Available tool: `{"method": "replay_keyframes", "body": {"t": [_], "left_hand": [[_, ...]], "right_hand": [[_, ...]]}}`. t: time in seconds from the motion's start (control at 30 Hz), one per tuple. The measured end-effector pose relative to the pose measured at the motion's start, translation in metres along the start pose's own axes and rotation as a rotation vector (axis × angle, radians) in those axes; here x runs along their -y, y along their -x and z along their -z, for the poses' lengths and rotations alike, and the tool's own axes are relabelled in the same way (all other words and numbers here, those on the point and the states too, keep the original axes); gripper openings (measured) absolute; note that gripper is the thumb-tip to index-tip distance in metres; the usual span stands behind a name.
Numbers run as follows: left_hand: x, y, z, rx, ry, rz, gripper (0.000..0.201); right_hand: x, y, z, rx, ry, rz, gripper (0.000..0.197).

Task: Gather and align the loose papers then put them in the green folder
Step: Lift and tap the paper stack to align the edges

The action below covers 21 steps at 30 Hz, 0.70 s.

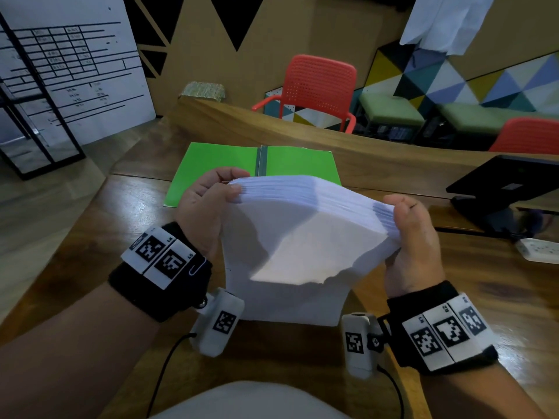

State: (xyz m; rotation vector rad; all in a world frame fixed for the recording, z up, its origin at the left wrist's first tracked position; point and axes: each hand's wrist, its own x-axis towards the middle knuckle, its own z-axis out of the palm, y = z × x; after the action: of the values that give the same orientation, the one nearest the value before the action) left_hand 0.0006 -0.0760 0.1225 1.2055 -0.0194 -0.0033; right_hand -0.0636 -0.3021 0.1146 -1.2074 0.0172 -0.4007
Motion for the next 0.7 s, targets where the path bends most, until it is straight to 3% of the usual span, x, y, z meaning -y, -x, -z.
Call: {"method": "replay_keyframes", "body": {"t": [0.07, 0.1, 0.2, 0.27, 0.33, 0.37, 0.43, 0.47, 0.6, 0.67, 0.7], "left_hand": [[0.0, 0.0, -0.001, 0.012, 0.027, -0.002, 0.023], [0.001, -0.001, -0.001, 0.026, 0.042, -0.001, 0.022], [0.005, 0.001, -0.001, 0.106, 0.065, -0.054, 0.01], [0.013, -0.001, 0.006, 0.167, 0.005, -0.087, 0.051], [0.019, 0.0, 0.01, 0.153, -0.183, -0.078, 0.07], [0.023, 0.0, 0.011, 0.137, -0.322, -0.049, 0.068], [0.032, 0.002, 0.011, 0.038, -0.476, 0.08, 0.031], [0.034, 0.004, 0.009, -0.013, -0.487, 0.122, 0.022], [0.041, 0.008, 0.006, -0.105, -0.493, 0.159, 0.025], [0.039, 0.007, 0.007, -0.113, -0.489, 0.16, 0.026], [0.041, 0.005, 0.009, -0.106, -0.495, 0.161, 0.026]], "right_hand": [[-0.002, 0.002, -0.002, 0.021, 0.061, 0.016, 0.058], [-0.005, 0.003, -0.004, 0.015, 0.1, 0.027, 0.058], [-0.013, 0.002, -0.006, -0.07, 0.177, 0.062, 0.026], [-0.015, -0.002, -0.009, -0.146, 0.204, 0.093, 0.023], [-0.017, -0.006, -0.011, -0.188, 0.218, 0.104, 0.028], [-0.017, -0.007, -0.012, -0.197, 0.215, 0.097, 0.025], [-0.017, -0.01, -0.011, -0.191, 0.191, 0.066, 0.018], [-0.018, -0.011, -0.008, -0.174, 0.177, 0.053, 0.026], [-0.024, -0.013, 0.013, 0.015, 0.018, -0.009, 0.08], [-0.034, -0.012, 0.026, 0.097, 0.132, -0.163, 0.103], [-0.041, -0.01, 0.032, 0.14, 0.21, -0.248, 0.103]]}}
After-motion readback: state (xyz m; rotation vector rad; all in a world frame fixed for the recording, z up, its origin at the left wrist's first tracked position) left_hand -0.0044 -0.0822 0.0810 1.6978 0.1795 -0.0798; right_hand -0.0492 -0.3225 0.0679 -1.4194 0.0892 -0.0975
